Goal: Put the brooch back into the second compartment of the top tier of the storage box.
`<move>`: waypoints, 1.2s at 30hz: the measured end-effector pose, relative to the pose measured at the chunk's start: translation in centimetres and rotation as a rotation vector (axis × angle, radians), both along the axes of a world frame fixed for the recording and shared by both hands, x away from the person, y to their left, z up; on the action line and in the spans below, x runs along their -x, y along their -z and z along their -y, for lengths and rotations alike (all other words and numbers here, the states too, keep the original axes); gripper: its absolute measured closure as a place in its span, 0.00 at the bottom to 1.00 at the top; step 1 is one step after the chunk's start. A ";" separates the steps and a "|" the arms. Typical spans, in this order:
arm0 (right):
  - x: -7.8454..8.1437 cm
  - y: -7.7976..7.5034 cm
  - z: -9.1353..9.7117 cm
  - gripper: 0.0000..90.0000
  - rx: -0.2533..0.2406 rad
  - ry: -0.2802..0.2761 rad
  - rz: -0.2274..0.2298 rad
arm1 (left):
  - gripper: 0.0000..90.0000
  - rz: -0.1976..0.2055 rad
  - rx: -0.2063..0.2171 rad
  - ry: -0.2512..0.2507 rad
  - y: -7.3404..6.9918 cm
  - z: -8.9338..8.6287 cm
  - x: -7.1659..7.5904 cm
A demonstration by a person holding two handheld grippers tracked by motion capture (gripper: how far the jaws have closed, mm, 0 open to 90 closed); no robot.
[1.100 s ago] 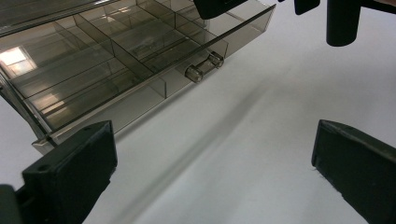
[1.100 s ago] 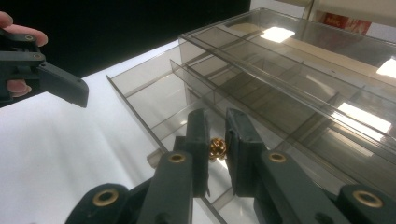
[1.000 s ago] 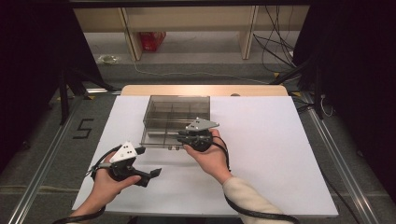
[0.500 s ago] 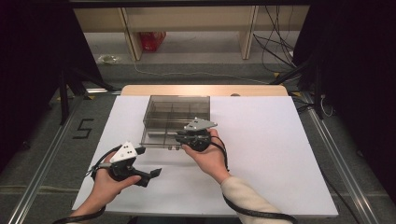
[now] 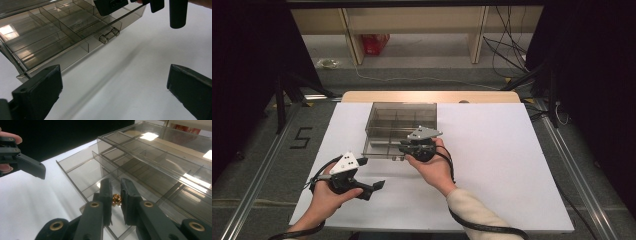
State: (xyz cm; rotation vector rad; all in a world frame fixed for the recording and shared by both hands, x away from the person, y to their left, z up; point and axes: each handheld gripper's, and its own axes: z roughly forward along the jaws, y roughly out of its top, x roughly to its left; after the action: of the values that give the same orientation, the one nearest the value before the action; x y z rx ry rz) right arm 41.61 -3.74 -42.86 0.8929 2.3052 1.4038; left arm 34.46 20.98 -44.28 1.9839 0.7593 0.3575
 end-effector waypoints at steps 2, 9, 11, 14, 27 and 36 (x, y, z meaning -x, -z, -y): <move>0.0 0.0 -0.1 0.90 -0.001 0.000 -0.001 | 0.00 0.000 0.001 0.000 0.0 0.0 0.0; -0.2 0.0 -0.4 0.90 -0.005 0.002 -0.003 | 0.00 0.000 0.000 0.000 0.0 0.0 0.0; -0.2 0.1 -0.5 0.90 -0.002 0.002 -0.007 | 0.00 0.000 0.000 0.000 0.0 0.0 0.0; -0.3 0.2 -0.6 0.90 -0.004 0.007 -0.008 | 0.00 0.001 0.001 0.001 0.0 0.0 0.0; -0.6 0.3 -0.5 0.90 -0.001 0.015 -0.006 | 0.00 -0.001 0.001 0.001 0.0 0.0 0.0; -0.7 0.4 -0.5 0.84 -0.010 0.013 0.005 | 0.00 0.008 0.001 0.001 0.0 0.0 0.0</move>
State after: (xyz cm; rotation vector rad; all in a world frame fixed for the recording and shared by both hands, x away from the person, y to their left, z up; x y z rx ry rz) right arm 42.27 -3.21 -43.23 0.9055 2.2865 1.4117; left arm 34.43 20.96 -44.30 1.9814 0.7531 0.3638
